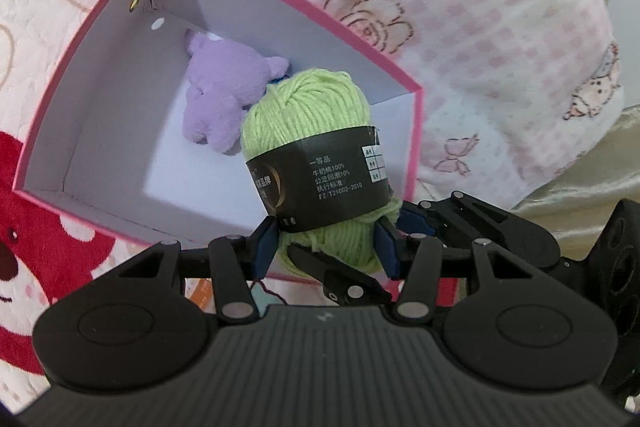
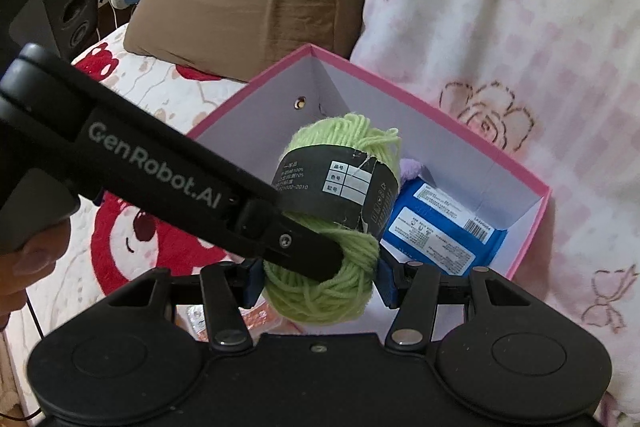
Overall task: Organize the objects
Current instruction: 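Lift the green yarn ball with the right gripper over the pink box, then lower the yarn ball into the box and open the right gripper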
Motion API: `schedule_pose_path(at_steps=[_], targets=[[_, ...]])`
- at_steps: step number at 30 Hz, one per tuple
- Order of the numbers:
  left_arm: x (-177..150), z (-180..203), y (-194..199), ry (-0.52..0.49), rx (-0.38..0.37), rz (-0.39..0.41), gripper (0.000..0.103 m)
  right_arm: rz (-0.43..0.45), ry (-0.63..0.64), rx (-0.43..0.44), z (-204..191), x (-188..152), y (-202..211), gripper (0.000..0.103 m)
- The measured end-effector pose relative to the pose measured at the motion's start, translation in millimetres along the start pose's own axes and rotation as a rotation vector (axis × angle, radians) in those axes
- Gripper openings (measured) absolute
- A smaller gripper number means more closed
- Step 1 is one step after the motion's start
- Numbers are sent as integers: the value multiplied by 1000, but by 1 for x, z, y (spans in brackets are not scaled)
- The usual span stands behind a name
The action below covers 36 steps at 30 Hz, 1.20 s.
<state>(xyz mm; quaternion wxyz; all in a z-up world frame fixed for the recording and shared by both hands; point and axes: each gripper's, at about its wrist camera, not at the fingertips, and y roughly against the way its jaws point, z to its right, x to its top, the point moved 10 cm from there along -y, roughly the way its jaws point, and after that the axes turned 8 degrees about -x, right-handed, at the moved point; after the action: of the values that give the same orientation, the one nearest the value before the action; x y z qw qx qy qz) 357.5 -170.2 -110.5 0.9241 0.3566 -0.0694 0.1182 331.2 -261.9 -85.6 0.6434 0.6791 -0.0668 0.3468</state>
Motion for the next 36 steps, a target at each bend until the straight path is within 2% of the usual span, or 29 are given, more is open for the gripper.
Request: schedule_pose_path(at_steps=[16, 23, 28, 32, 36], targets=[[7, -34, -45, -9, 65, -79, 51, -116, -6, 41, 14, -10, -55, 59], [10, -42, -50, -14, 87, -128, 52, -160, 18, 69, 14, -13, -73, 59], [24, -38, -34, -130, 115, -93, 56, -175, 47, 53, 21, -19, -77, 59], [32, -46, -33, -121, 115, -83, 56, -173, 69, 52, 21, -17, -76, 59], [42, -45, -32, -140, 114, -39, 58, -184, 83, 63, 22, -13, -72, 59]])
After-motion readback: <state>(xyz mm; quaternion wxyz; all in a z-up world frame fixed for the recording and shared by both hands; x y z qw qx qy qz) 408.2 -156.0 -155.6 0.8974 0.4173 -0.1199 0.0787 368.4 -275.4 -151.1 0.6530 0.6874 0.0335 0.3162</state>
